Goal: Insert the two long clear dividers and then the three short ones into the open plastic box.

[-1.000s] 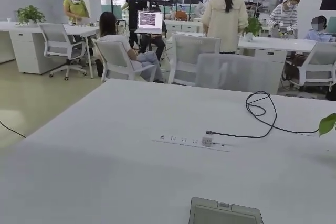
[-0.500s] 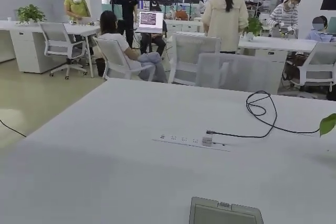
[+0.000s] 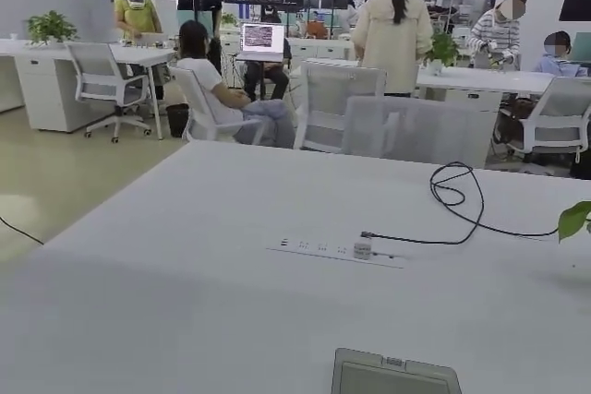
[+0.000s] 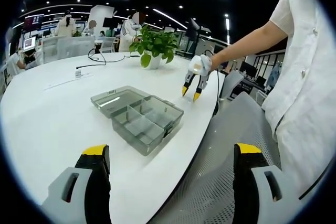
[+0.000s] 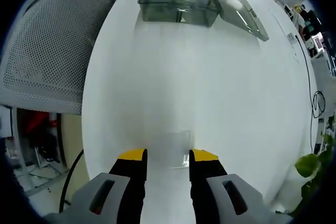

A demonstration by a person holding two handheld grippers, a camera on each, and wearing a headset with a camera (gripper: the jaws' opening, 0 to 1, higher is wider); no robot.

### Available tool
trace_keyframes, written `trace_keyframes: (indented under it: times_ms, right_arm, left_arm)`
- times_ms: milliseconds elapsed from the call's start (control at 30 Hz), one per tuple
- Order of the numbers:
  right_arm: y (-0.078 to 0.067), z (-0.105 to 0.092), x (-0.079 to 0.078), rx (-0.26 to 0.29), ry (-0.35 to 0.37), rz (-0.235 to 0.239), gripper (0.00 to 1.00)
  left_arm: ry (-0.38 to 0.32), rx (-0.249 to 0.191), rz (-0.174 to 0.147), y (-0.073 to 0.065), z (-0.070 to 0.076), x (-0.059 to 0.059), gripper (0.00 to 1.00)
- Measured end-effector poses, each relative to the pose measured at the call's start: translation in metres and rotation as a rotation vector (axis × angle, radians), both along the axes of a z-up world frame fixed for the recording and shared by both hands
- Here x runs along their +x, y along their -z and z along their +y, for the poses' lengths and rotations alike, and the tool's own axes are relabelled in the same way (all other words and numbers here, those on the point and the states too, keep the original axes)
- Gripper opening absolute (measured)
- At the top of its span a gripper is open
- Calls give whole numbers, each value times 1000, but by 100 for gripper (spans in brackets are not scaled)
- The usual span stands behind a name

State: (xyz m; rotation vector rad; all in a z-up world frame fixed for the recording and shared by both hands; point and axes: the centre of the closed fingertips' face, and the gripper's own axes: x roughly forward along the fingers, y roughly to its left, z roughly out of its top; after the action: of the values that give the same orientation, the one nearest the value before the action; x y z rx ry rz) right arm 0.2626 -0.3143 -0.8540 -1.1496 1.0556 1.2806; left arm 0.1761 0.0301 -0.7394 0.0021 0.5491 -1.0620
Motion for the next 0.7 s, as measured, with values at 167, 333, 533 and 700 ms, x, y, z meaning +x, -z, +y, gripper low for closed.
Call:
trace_keyframes:
  times_ms: [167, 333, 533, 700]
  right_arm:
    - [-9, 8, -3, 25, 2, -20, 33]
    - [-23, 22, -5, 56, -1, -43, 33]
    - [-45, 43, -3, 95, -10, -88, 33]
    - [-69, 66, -3, 132, -5, -119, 33]
  left_arm:
    - [7, 0, -3, 0, 1, 1, 100]
    - [8, -14, -3, -2, -1, 2, 100]
    - [-9, -65, 8, -12, -5, 10, 100]
    - [-37, -117, 26, -25, -11, 19, 99]
